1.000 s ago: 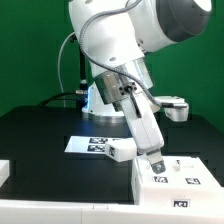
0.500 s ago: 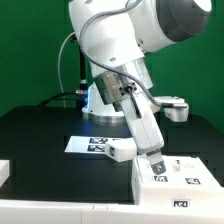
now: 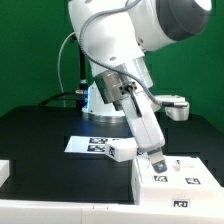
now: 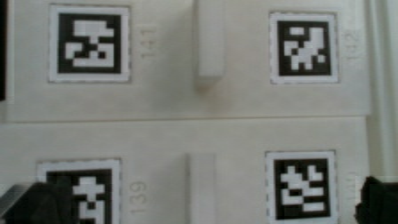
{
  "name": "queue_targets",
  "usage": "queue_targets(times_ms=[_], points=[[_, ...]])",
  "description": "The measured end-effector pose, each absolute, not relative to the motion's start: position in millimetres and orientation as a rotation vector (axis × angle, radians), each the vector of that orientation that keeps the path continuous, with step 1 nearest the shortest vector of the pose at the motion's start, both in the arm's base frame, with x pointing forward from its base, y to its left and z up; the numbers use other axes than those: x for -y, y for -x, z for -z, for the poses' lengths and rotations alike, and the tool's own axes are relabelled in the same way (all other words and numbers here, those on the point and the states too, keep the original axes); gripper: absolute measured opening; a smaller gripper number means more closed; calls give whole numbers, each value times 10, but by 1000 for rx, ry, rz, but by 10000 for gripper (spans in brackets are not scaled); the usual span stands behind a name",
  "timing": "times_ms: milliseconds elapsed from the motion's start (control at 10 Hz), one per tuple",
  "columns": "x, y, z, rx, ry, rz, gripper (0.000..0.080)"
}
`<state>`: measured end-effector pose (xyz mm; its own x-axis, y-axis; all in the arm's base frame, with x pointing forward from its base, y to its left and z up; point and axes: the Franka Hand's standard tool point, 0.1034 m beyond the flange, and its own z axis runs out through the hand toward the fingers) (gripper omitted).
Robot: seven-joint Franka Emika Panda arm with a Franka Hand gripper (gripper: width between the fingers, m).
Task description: Assemble cabinet
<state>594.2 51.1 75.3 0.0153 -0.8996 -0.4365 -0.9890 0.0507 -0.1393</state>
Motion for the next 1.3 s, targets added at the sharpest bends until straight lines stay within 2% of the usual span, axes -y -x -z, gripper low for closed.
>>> queue_targets(times_ms=[200, 300, 600, 1000, 1300], points=[[-563, -5943, -1058, -1904, 1875, -342, 796], [-647, -5878, -1119, -1913, 1883, -409, 796], [-670, -5839, -1099, -1842, 1954, -413, 796], [-848, -5665, -1118, -1297, 2403, -364, 796], [-822, -5664, -1104, -1100, 2485, -319, 796]])
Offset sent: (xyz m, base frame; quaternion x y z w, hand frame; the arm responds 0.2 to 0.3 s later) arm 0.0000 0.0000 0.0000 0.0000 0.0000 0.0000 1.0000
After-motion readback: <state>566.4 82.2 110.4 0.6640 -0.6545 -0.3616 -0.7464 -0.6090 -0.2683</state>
